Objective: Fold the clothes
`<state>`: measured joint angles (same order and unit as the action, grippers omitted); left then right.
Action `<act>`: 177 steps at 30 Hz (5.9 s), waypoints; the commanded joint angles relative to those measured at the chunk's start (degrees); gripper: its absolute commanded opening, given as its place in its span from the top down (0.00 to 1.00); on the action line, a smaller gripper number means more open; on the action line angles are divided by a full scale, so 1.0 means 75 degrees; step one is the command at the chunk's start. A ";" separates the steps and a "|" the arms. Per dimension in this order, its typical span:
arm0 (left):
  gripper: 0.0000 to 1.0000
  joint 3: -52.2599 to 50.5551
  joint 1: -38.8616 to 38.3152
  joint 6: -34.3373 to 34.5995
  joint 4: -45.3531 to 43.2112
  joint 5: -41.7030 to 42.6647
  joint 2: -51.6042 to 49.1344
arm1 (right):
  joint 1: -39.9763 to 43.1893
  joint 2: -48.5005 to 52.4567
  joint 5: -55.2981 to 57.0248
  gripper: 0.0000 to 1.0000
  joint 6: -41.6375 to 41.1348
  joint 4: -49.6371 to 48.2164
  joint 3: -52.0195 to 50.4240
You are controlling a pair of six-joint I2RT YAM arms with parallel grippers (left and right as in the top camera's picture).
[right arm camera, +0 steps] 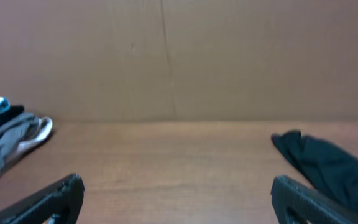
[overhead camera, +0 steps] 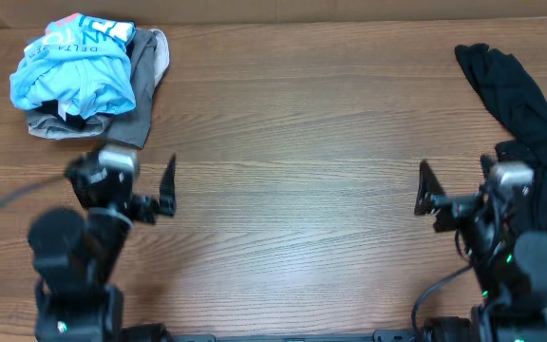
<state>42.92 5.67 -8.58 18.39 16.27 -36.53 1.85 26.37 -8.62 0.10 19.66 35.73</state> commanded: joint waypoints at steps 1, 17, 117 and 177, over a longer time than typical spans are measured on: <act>0.00 0.1746 0.0041 -0.0268 0.1046 0.0248 -0.1411 | 0.0020 0.1443 0.0000 0.00 0.0052 0.1154 0.1775; 0.00 0.4532 0.0041 -0.0256 0.3585 0.0449 -0.5316 | 0.0023 0.6895 0.0035 0.00 0.0047 0.5082 0.5896; 0.88 0.6152 0.0621 0.0402 0.3264 0.0548 -0.6615 | -0.6510 0.9780 -0.0866 0.96 -0.1262 0.6799 0.8043; 0.10 0.6306 -0.4462 0.0204 0.6455 -0.0510 -0.6764 | 0.0268 0.8816 -0.0402 0.00 -0.3016 0.4922 0.8979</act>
<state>90.48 -24.49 -8.56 65.52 14.44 -86.08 -0.38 93.30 -12.32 -20.97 55.96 102.87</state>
